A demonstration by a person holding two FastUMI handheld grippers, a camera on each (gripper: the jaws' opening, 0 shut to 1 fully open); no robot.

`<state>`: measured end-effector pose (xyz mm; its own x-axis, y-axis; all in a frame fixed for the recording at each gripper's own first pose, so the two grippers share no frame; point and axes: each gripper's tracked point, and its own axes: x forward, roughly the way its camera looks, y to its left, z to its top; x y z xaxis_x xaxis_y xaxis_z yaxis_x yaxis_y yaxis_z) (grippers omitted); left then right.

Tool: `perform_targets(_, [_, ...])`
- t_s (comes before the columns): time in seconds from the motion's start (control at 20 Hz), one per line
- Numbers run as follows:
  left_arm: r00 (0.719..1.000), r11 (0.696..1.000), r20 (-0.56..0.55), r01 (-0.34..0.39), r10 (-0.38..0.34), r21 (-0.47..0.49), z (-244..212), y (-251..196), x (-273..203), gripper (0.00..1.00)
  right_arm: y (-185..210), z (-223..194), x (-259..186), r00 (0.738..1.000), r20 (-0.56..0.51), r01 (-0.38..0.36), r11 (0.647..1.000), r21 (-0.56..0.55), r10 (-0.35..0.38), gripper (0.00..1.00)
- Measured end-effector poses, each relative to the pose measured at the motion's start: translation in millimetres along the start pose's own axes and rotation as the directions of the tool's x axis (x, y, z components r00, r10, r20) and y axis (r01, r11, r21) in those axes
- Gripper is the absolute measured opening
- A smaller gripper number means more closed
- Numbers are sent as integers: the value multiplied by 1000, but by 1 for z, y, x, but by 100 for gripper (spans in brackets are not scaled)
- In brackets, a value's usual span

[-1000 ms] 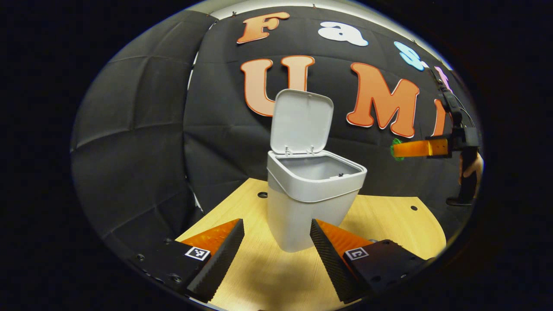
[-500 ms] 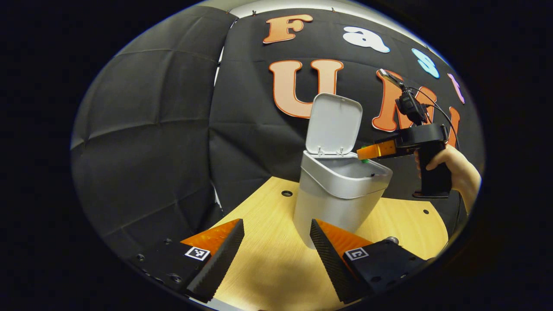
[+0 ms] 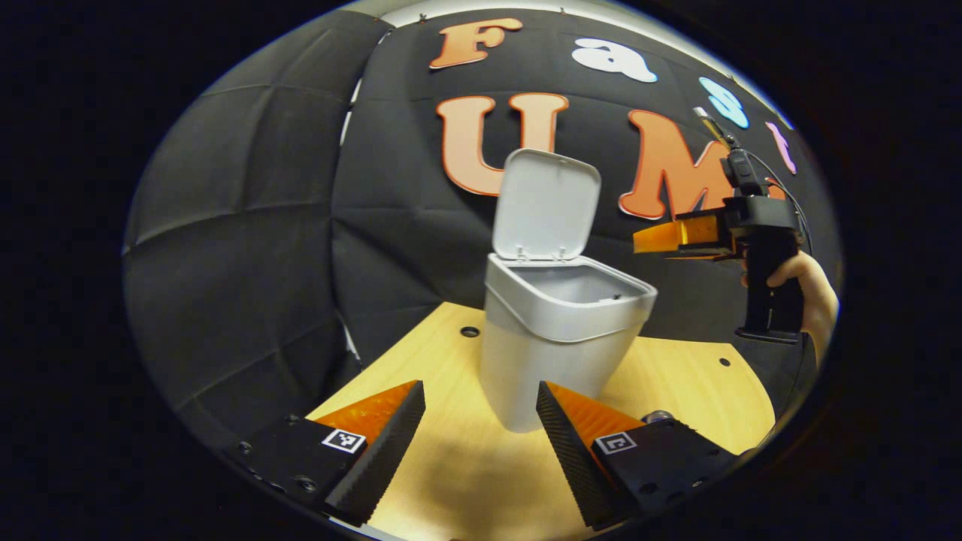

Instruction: Press the lid of the desktop garbage bin to open it, pick up the crumpled paper on the desktop and throw it into the bin, then pick up the pop can on the desktop and drop it into the bin, and finally close the garbage bin lid.

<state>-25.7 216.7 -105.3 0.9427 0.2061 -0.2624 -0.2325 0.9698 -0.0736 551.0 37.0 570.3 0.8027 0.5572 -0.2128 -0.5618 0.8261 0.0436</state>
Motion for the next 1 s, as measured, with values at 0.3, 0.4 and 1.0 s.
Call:
perform_targets(0.3, [989,988,-9,150,-150,46,-5,-98,17,95,-153,-18,-123,937,90,322,935,150,-337,100])
perform_targets(0.4, [982,980,1,190,-190,59,-7,-126,23,95,-200,-31,-169,879,131,433,882,185,-459,94])
perform_targets(1.0, [945,935,-150,315,-292,164,-132,-246,52,95,-263,-151,-251,800,-10,593,788,164,-599,94])
